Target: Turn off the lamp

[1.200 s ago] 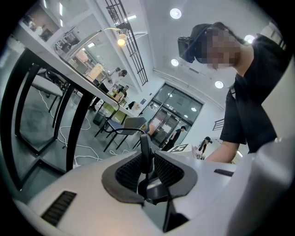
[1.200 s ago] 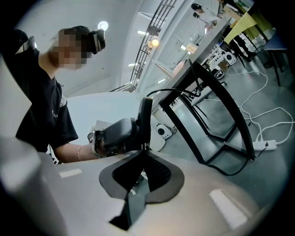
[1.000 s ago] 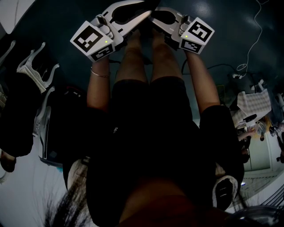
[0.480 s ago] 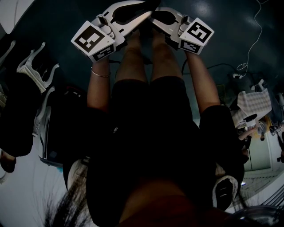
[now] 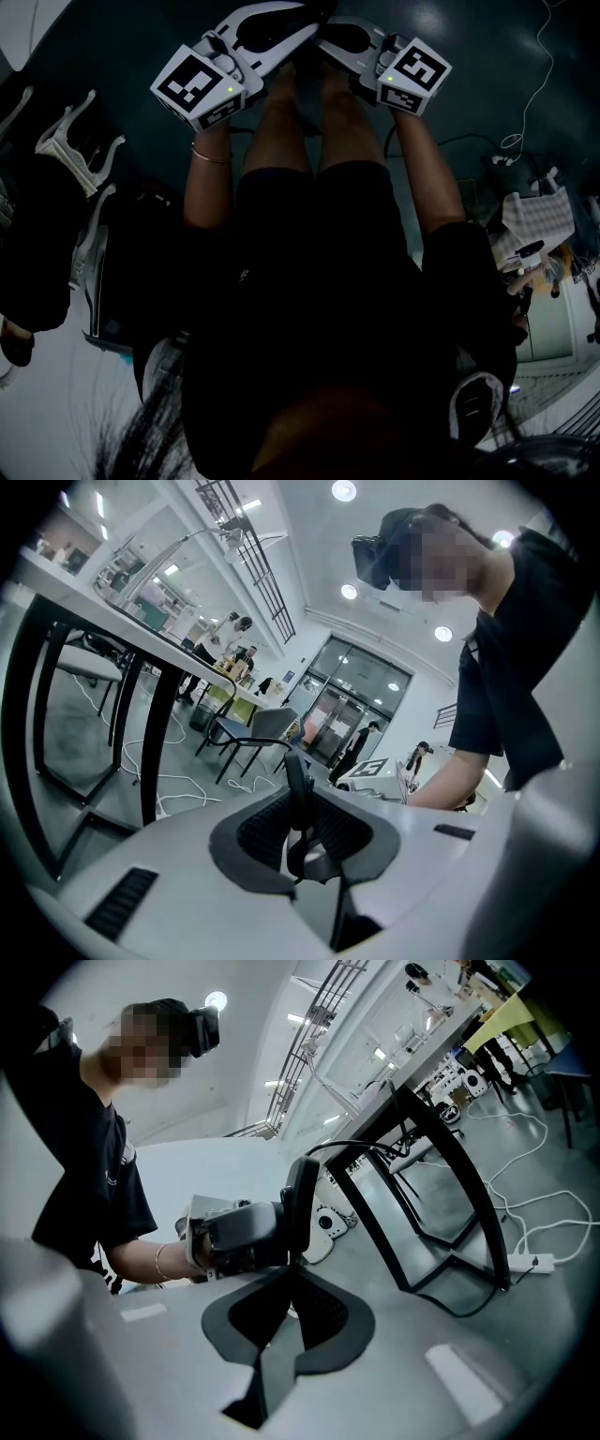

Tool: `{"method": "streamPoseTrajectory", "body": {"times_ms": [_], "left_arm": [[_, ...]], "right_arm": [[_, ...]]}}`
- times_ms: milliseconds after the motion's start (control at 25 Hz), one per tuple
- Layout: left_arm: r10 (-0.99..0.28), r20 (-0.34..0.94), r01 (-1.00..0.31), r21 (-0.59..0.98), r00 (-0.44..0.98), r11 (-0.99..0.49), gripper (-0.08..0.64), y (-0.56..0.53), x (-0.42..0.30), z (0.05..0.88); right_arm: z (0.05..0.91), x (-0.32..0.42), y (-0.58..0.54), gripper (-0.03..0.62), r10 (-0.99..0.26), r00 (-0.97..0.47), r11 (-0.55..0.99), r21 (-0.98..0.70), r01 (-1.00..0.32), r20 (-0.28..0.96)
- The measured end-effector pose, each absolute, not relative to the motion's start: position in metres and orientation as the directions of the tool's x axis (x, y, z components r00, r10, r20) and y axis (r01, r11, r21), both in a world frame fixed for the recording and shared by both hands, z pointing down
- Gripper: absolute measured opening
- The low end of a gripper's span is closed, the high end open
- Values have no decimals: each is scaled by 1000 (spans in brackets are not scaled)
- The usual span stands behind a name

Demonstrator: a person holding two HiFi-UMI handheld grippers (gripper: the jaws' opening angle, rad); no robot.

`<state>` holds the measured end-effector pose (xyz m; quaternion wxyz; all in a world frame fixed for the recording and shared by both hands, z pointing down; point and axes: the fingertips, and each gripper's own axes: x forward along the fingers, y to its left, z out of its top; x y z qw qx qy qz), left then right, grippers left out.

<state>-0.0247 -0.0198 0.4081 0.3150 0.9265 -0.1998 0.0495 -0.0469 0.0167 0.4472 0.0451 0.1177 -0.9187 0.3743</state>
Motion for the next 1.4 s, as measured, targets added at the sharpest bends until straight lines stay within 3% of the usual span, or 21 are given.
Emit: {"method": "streamPoseTrajectory", "body": {"times_ms": [920, 1200, 1400], "left_arm": [[-360, 215, -415, 586, 908, -696, 71, -18, -28, 421], [-360, 244, -433, 580, 901, -690, 71, -15, -29, 432], [-364, 250, -440, 581, 897, -685, 71, -13, -29, 437]], "right_arm": [[456, -49, 20, 12, -184, -952, 729, -616, -298, 244], [454, -50, 24, 76, -160, -959, 739, -616, -273, 233], [460, -48, 27, 86, -149, -951, 751, -595, -286, 269]]}}
